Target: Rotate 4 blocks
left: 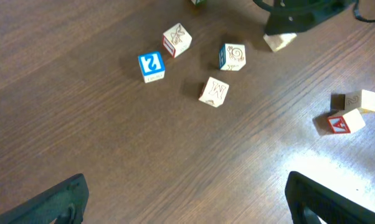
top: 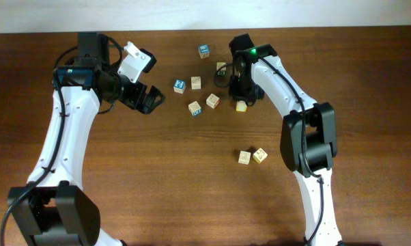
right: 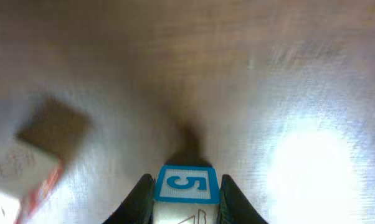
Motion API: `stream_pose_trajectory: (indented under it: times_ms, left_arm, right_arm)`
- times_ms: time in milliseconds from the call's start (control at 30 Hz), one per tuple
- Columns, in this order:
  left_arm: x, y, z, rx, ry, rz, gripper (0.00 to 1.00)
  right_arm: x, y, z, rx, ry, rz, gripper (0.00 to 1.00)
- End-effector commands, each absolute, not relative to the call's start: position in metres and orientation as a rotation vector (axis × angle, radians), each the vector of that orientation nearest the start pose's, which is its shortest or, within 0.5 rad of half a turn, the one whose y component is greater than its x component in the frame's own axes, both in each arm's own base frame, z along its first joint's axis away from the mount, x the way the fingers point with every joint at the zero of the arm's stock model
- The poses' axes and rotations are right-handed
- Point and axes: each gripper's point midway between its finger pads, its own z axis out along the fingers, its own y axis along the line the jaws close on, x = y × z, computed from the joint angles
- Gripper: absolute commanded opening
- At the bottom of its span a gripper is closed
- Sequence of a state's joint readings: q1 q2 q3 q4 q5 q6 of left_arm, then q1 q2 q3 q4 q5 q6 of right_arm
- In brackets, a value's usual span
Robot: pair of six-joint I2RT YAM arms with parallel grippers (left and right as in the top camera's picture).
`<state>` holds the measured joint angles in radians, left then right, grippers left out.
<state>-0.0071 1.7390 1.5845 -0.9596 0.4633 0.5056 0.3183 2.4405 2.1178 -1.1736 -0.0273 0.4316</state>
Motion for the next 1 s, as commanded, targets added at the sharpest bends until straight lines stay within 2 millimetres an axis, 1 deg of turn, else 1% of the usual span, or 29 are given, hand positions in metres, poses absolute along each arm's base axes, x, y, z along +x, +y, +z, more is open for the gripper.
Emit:
stream_pose_trajectory:
  times_ms: [0, 67, 100, 200, 233, 267, 400, 500, 633, 667, 833, 900, 967]
  left_arm:
    - [0.407, -0.072, 0.239, 0.741, 2.353, -0.352, 0.99]
    - [0.399, -0.039, 0.265, 0.502, 2.388, -0.204, 0.99]
    - [0.390, -0.025, 0.279, 0.417, 2.384, -0.151, 0.99]
    - [0.363, -0.007, 0.308, 0.336, 2.345, -0.102, 0.99]
    - [0.345, 0.000, 0.328, 0.309, 2.299, -0.075, 0.99]
    - [0.340, 0.000, 0.333, 0.308, 2.285, -0.070, 0.99]
    - [0.335, -0.001, 0.330, 0.307, 2.307, -0.076, 0.99]
    - [0.335, -0.001, 0.329, 0.308, 2.311, -0.078, 0.99]
    - [0.335, -0.001, 0.329, 0.308, 2.312, -0.078, 0.99]
    - [0.335, -0.001, 0.329, 0.308, 2.312, -0.078, 0.99]
    - [0.335, -0.001, 0.328, 0.308, 2.315, -0.079, 0.99]
    - [0.335, -0.001, 0.328, 0.308, 2.315, -0.079, 0.99]
    - [0.335, -0.001, 0.328, 0.308, 2.314, -0.079, 0.99]
  right_arm:
    - [0.424, 0.181, 0.006, 0.023, 3.234, 0.137, 0.21]
    - [0.400, 0.197, 0.007, -0.056, 3.298, 0.114, 0.22]
    - [0.389, 0.205, 0.008, -0.115, 3.322, 0.097, 0.22]
    - [0.363, 0.222, 0.011, -0.237, 3.370, 0.042, 0.22]
    - [0.350, 0.232, 0.012, -0.303, 3.384, 0.008, 0.22]
    - [0.348, 0.231, 0.012, -0.314, 3.384, -0.021, 0.22]
    - [0.336, 0.218, 0.014, -0.305, 3.436, -0.119, 0.22]
    - [0.320, 0.208, 0.017, -0.307, 3.501, -0.186, 0.22]
    - [0.314, 0.205, 0.020, -0.309, 3.528, -0.214, 0.23]
    - [0.312, 0.203, 0.021, -0.309, 3.537, -0.223, 0.30]
    - [0.308, 0.203, 0.023, -0.320, 3.548, -0.237, 0.38]
    - [0.308, 0.204, 0.023, -0.328, 3.547, -0.235, 0.44]
    - [0.308, 0.204, 0.023, -0.335, 3.546, -0.234, 0.45]
